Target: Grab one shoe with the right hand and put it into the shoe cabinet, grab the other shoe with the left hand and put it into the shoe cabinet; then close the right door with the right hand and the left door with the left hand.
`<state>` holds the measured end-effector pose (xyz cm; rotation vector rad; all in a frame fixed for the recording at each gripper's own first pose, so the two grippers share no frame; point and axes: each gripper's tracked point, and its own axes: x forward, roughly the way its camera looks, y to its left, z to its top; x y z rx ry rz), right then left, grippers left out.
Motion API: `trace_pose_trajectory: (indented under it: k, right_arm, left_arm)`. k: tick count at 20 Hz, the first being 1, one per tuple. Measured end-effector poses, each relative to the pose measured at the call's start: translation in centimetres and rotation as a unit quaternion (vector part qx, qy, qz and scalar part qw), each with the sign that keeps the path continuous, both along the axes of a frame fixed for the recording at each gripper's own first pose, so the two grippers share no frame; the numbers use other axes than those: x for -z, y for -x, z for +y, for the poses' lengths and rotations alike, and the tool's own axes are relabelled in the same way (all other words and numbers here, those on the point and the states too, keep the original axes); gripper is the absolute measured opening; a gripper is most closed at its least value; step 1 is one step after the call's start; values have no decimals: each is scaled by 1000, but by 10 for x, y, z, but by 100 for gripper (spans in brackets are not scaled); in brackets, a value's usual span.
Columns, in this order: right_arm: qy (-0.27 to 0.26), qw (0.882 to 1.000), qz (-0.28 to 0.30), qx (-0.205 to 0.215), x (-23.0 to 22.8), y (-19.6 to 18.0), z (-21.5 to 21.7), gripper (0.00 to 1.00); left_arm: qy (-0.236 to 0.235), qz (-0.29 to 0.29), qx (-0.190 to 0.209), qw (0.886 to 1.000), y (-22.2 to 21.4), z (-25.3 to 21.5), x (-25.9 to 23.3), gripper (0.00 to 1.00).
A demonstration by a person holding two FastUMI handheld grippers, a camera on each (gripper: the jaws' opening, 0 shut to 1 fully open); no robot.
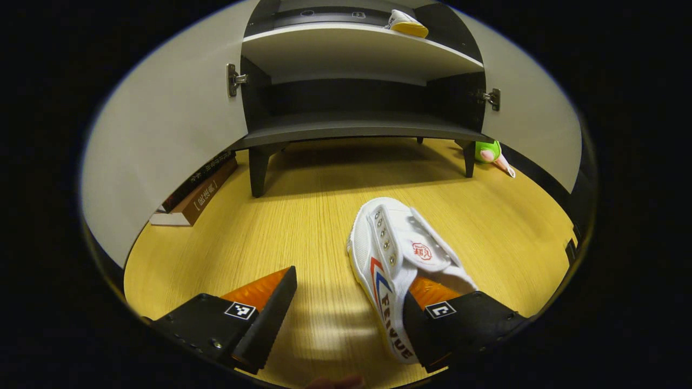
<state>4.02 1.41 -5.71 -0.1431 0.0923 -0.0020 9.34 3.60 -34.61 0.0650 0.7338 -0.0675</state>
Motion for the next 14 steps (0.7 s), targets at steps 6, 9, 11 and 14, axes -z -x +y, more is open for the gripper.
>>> trace_pose_trajectory:
  k: [6, 9, 11, 14]
  right_arm:
    - [0, 1000, 19, 4, 13, -9, -2, 97]
    - [3, 1000, 28, 6, 19, -12, -2, 97]
    - [5, 999, 31, 6, 21, -14, -2, 99]
    - [6, 999, 35, 5, 24, -14, -1, 97]
  left_arm:
    - [17, -28, 15, 999, -16, -16, 4, 86]
    - [32, -42, 28, 998, -17, -31, 2, 60]
    - [8, -59, 12, 998, -21, -23, -3, 33]
    - [20, -50, 1, 999, -20, -19, -2, 4]
